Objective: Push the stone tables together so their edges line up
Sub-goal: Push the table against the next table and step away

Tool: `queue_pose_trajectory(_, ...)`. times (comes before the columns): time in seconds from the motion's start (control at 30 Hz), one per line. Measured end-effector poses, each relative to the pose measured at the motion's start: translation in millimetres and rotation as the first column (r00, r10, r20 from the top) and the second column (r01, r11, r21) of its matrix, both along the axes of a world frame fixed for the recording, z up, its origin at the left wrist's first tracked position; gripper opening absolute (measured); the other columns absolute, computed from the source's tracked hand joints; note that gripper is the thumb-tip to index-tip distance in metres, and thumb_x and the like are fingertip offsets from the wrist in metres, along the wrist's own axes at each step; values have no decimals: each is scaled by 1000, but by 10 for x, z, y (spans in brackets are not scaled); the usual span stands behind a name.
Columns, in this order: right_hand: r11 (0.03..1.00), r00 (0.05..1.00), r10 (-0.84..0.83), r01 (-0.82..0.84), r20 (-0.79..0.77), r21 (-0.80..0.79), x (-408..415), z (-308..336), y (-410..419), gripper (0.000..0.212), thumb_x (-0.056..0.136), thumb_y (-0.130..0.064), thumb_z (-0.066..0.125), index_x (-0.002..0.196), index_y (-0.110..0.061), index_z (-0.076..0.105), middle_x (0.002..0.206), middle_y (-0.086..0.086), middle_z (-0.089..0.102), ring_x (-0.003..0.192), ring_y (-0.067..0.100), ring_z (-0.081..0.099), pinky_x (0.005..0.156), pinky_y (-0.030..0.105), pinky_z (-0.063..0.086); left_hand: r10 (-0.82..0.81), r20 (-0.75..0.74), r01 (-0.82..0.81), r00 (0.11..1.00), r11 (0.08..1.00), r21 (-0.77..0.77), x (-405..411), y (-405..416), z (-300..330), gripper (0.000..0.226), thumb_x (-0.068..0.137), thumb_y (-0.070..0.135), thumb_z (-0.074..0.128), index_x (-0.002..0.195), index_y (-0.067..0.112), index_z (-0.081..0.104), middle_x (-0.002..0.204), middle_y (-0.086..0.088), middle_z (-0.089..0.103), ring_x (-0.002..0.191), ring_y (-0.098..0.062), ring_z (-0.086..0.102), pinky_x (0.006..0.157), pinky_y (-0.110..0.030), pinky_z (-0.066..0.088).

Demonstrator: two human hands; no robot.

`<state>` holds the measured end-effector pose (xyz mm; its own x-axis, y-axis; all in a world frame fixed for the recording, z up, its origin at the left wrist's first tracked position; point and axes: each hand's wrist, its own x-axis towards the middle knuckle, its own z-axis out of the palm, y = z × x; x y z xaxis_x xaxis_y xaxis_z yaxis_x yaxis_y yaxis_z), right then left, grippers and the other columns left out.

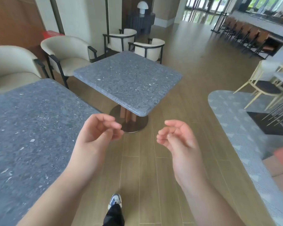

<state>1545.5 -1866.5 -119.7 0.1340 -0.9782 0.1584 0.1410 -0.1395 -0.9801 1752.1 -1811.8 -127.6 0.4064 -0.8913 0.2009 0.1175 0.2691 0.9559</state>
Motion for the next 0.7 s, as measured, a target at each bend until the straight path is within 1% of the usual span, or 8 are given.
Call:
queue_pose_trajectory(0.07,1000,1000,-4,3,-23,-15,4,-2,-270,33,86,-9,46,106,-25,67,88,3,70,85,19,68,84,33,56,-13,6,13,1000,1000,6,2,-265,-33,26,90,3,50,103,20,65,95,-2,72,86,-24,73,87,-32,60)
queue_pose_trajectory(0.2,999,999,-30,29,-19,-40,105,2,-924,32,86,-7,46,107,-21,66,86,2,70,83,18,67,83,33,57,-4,-14,4,1000,1000,9,176,-926,-65,27,89,3,50,103,20,65,95,-2,73,87,-24,73,86,-35,60)
queue_pose_trajectory(0.33,999,999,-28,27,-34,-43,292,36,-1685,30,86,-7,46,108,-16,64,85,2,69,81,18,66,82,33,57,-7,19,6,1000,1000,25,451,-1715,-27,35,95,-12,44,105,16,63,92,2,73,84,-20,72,85,-33,61)
queue_pose_trajectory(0.37,999,999,-21,19,-40,-36,330,42,-1865,30,86,-7,46,109,-15,64,85,1,69,81,17,66,82,33,57,-7,16,6,1000,999,34,509,-1896,-16,34,95,-11,43,105,15,63,92,2,73,84,-19,72,84,-32,61)
queue_pose_trajectory(0.43,1000,999,-16,15,-50,-25,390,38,-2211,30,87,-7,45,109,-16,64,85,1,69,82,18,66,85,36,57,0,0,0,1000,999,51,598,-2242,-16,29,88,-1,45,105,14,63,92,1,73,84,-19,72,84,-32,61)
queue_pose_trajectory(0.5,999,999,-37,37,-39,-12,427,6,-2549,30,86,-7,45,108,-16,64,85,2,69,82,18,66,86,39,57,4,-9,-3,1000,997,76,659,-2598,-36,30,83,3,44,104,13,63,91,0,73,82,-18,72,84,-33,62)
queue_pose_trajectory(0.63,996,997,-73,71,20,49,385,-112,-3030,30,85,-7,46,107,-16,64,85,2,69,82,17,66,82,33,57,-22,-19,24,1000,993,114,648,-3176,-102,29,85,-2,44,103,13,63,90,0,73,82,-19,72,81,-33,62)
queue_pose_trajectory(0.7,996,998,-62,62,9,65,311,-185,-3225,30,85,-6,46,106,-17,65,84,0,69,82,17,66,83,33,58,-36,-24,39,999,990,133,606,-3406,-160,29,83,1,46,102,14,63,91,-1,73,82,-21,72,79,-32,62)
